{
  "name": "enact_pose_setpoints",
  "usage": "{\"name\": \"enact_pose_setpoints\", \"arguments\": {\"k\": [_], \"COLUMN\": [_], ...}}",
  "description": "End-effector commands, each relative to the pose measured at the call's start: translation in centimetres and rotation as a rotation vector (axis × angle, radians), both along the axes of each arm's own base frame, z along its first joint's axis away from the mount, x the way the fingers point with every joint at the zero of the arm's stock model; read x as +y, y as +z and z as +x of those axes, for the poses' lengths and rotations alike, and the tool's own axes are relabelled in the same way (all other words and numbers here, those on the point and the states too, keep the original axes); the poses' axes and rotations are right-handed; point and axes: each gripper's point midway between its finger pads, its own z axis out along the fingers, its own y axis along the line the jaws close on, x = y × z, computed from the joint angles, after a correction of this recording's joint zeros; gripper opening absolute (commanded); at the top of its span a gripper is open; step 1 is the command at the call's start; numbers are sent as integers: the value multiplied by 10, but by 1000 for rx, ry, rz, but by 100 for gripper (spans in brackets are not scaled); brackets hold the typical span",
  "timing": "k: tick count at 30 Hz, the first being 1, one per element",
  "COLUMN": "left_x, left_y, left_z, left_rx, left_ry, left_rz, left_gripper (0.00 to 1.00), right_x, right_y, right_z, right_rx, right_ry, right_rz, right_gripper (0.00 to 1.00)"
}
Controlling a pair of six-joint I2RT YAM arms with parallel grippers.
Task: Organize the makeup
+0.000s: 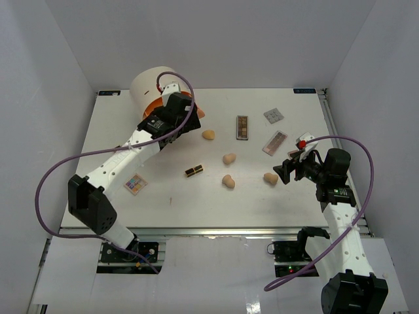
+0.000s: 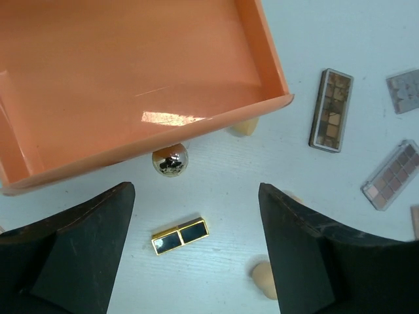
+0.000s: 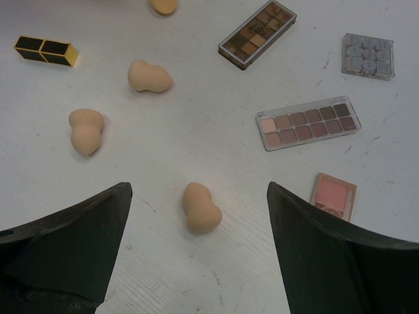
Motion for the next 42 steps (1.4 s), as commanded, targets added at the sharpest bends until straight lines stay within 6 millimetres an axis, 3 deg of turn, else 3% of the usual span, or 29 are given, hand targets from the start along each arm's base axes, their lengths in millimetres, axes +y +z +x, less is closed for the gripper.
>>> {"name": "enact_pose_setpoints", "arguments": {"k": [1, 4, 7, 11, 16, 21, 26, 27, 31, 36, 40, 42], "left_x": [-7, -24, -43, -61, -58, -52, -52, -48, -45, -58, -67, -66], "left_y": [59, 67, 56, 5, -46, -87, -145, -149, -161, -142, -142, -156], "left_z": [-21, -41, -70, -123, -159, -154, -133, -124, -96, -68, -59, -58], "left_rx": [-124, -149, -124, -3, 47, 85, 175, 172, 152, 73, 69, 101], "left_ry": [-128, -310, -537, -830, -961, -932, -909, -881, -813, -761, -779, -800], "left_rz": [-97, -123, -130, -144, -36, 179, 436, 490, 606, 647, 662, 684], "left_gripper": [95, 98, 98, 98, 98, 97, 83, 81, 79, 78, 78, 78], "right_x": [1, 2, 5, 20, 39, 41, 40, 39, 39, 39, 39, 38], "right_y": [18, 17, 18, 17, 13, 12, 9, 9, 9, 8, 8, 8], "right_z": [5, 5, 2, -12, -36, -39, -37, -37, -36, -36, -35, -35], "right_rx": [-72, -73, -84, -120, -188, -191, -181, -179, -178, -177, -177, -176], "right_ry": [8, 14, 43, 172, 360, 386, 377, 373, 369, 368, 368, 367], "right_rz": [-8, -9, -13, -12, -15, -15, -22, -23, -26, -26, -26, -26], "right_gripper": [90, 90, 90, 92, 98, 100, 100, 100, 100, 100, 100, 100]}}
